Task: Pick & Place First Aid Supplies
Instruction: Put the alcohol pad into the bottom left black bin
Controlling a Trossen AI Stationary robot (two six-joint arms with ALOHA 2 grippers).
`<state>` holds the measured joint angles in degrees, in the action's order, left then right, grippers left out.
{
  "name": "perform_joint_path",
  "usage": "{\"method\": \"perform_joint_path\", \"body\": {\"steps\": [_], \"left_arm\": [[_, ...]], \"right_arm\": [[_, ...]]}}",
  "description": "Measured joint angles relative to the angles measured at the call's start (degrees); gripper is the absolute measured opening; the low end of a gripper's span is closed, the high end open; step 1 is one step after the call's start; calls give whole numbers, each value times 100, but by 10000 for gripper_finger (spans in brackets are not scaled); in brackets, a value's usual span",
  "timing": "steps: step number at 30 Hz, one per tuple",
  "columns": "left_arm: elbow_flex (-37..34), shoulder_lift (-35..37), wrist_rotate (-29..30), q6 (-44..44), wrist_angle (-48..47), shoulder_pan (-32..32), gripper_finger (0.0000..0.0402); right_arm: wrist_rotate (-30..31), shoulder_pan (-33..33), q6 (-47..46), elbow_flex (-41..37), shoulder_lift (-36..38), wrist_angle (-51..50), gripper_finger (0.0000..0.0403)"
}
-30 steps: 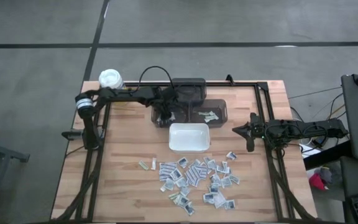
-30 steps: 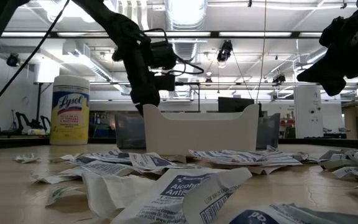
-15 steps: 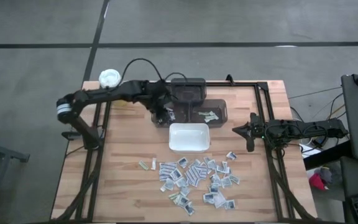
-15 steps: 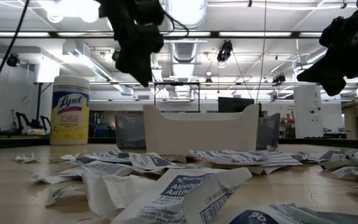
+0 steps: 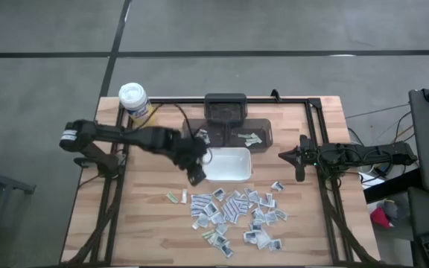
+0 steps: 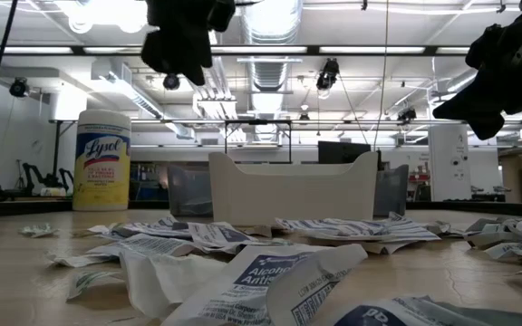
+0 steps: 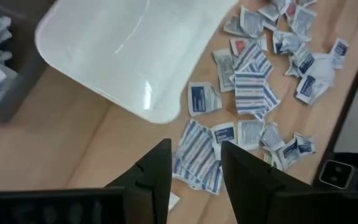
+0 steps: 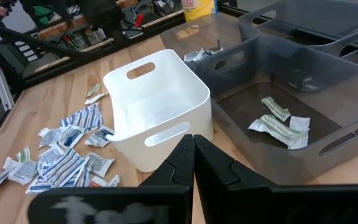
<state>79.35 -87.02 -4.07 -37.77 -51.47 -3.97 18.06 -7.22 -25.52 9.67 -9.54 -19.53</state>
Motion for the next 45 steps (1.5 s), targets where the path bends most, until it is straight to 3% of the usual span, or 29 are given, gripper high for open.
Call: {"method": "perform_joint_path", "body": {"steps": [6,11,19,29,45], "left_arm": [[-2,-26,1076,-779,269,-891,131],[-2,-223,1487,-1154,941,-1406,131],[-2,-954,1288,-2163,1906,-1808,131],[-2,-1874,631,-4322,1954,-2176,130],[2,-2397,621,-5263,1722,-2255,129]], "right_arm": [[0,0,0,0,0,0,8],[2,0,0,0,0,0,8],[2,0,0,0,-4,-4,8],[0,0,1,0,-4,-13,8],[2,0,2,0,-4,-66,8]]}}
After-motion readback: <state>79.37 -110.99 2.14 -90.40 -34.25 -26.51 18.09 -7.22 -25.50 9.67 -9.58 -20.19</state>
